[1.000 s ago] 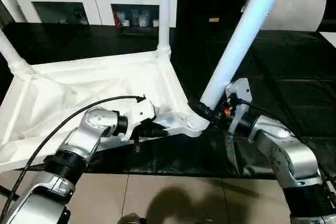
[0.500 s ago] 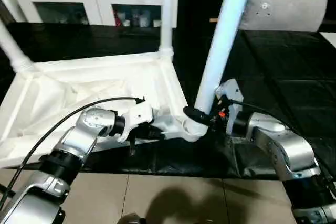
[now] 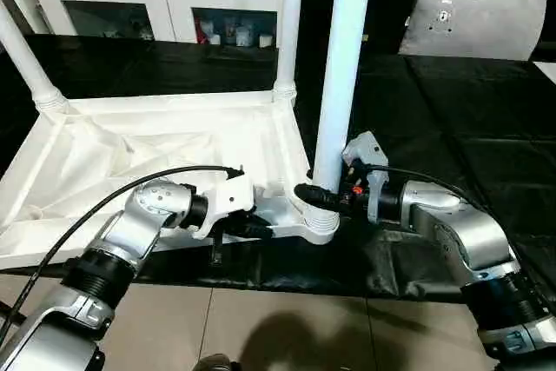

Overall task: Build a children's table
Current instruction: Insert table leg to table base

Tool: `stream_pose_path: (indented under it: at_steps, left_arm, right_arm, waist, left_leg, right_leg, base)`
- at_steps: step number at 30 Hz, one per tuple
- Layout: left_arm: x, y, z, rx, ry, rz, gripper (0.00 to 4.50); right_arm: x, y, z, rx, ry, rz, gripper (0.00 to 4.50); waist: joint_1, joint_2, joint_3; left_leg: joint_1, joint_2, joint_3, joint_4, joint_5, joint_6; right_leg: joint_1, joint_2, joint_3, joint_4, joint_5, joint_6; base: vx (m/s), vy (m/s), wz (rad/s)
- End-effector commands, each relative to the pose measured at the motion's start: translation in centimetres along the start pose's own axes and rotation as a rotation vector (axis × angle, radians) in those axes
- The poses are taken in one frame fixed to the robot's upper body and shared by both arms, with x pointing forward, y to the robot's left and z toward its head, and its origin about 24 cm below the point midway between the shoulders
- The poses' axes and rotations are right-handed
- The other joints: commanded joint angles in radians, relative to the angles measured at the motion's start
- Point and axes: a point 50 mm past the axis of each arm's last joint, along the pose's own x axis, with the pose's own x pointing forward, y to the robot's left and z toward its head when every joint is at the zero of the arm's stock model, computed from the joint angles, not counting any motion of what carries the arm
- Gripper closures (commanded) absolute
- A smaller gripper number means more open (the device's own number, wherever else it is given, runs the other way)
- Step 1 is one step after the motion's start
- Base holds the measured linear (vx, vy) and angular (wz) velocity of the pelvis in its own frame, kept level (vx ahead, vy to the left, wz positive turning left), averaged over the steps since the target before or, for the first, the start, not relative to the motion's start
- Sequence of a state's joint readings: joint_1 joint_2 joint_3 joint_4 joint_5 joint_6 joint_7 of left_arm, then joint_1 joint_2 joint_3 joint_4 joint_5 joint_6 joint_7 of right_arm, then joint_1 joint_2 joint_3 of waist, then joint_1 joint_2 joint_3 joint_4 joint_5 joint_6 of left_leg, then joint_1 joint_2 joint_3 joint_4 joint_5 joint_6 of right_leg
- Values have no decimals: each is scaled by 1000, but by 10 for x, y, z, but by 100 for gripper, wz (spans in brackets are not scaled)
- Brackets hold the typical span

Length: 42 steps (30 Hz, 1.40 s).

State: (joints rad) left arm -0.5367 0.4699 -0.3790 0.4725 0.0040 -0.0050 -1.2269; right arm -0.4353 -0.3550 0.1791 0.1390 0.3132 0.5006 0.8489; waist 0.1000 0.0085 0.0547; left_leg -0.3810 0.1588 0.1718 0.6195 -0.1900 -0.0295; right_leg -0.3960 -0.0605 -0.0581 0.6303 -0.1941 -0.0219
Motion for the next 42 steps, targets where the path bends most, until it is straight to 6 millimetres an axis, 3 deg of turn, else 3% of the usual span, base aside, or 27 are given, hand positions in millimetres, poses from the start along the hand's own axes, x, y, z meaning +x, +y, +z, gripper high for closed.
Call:
stream_pose_path:
  at_steps: [1, 4, 9, 11, 13, 14, 20, 27, 28, 29, 30, 32, 35, 37, 42]
  left_arm:
    - [7, -4, 1, 28, 23, -43, 450]
    - [6, -3, 1, 15, 11, -30, 450]
    - [6, -2, -1, 10, 4, -8, 450]
    - [6, -2, -1, 9, 3, -3, 450]
    - [6, -2, -1, 9, 4, -3, 450]
    - [6, -2, -1, 12, 7, -5, 450]
    - [6, -2, -1, 28, 20, -20, 450]
    - [5, 1, 0, 61, 47, -48, 450]
    - [4, 2, 1, 66, 51, -51, 450]
    - [4, 4, 1, 72, 55, -53, 450]
    - [3, 5, 2, 76, 59, -54, 450]
    - [2, 8, 3, 85, 66, -54, 450]
    - [2, 11, 4, 91, 69, -53, 450]
    - [1, 12, 5, 92, 72, -49, 450]
    - [-2, 18, 5, 88, 74, -29, 450]
  right_arm:
    - [-1, -4, -14, 86, 2, -23, 260]
    - [-8, -7, -19, 165, -85, -46, 260]
    - [-16, -3, -33, 192, -128, -63, 260]
    - [-20, -2, -40, 173, -131, -92, 260]
    - [-20, -2, -42, 154, -123, -101, 260]
    - [-21, -2, -46, 99, -87, -119, 260]
    - [-18, -2, -51, -24, 17, -126, 260]
    - [-10, 1, -57, -79, 130, -18, 260]
    - [-8, 2, -57, -88, 143, 4, 260]
    - [-7, 3, -57, -93, 157, 25, 261]
    - [-5, 4, -57, -101, 169, 44, 261]
    - [-2, 5, -56, -114, 187, 70, 261]
    - [0, 5, -55, -120, 199, 86, 261]
    - [1, 5, -56, -119, 207, 95, 261]
    - [2, 6, -57, -118, 215, 107, 261]
  waist:
    - [-2, 9, -59]
    - [0, 11, -60]
    - [4, 11, -62]
    - [7, 16, -60]
    - [7, 12, -58]
    - [8, 17, -58]
    - [-1, 16, -48]
    - [-7, 17, -54]
    - [-7, 25, -54]
    - [-7, 25, -54]
    - [-6, 30, -54]
    - [-9, 24, -53]
    - [-11, 27, -49]
    - [-11, 23, -49]
    - [-14, 23, -51]
  left_leg:
    - [25, 76, -31, -92, -283, -39]
    - [27, 76, -33, -92, -301, -43]
    - [26, 78, -32, -95, -290, -39]
    - [28, 78, -32, -94, -303, -40]
    - [26, 77, -33, -97, -313, -41]
    - [26, 78, -34, -97, -318, -44]
    - [41, 77, -41, -105, -426, -60]
    - [29, 75, -35, -106, -327, -28]
    - [34, 74, -34, -105, -334, -27]
    - [38, 74, -32, -103, -349, -28]
    - [40, 76, -35, -106, -367, -33]
    - [39, 76, -38, -110, -392, -39]
    - [46, 76, -40, -112, -435, -47]
    - [49, 77, -42, -115, -442, -48]
    - [48, 79, -44, -118, -438, -48]
  right_leg:
    - [37, -102, 59, -88, -279, -195]
    - [36, -106, 60, -92, -302, -191]
    - [37, -102, 58, -88, -244, -201]
    - [35, -105, 59, -91, -269, -198]
    - [36, -104, 58, -94, -296, -188]
    - [35, -105, 58, -94, -306, -186]
    - [29, -107, 59, -113, -459, -155]
    - [41, -102, 59, -104, -357, -171]
    - [36, -102, 60, -108, -378, -170]
    - [33, -103, 61, -112, -393, -169]
    - [36, -105, 59, -113, -407, -168]
    - [38, -103, 56, -115, -427, -160]
    - [34, -106, 57, -122, -473, -154]
    - [34, -107, 56, -126, -511, -139]
    - [36, -107, 57, -123, -483, -145]
  base:
    - [0, 0, 0]
    - [0, 0, 0]
    - [0, 0, 0]
    - [0, 0, 0]
    - [0, 0, 0]
    - [0, 0, 0]
    - [0, 0, 0]
    - [0, 0, 0]
    - [0, 0, 0]
    - [0, 0, 0]
    - [0, 0, 0]
    - [0, 0, 0]
    - [0, 0, 0]
    - [0, 0, 0]
    - [0, 0, 0]
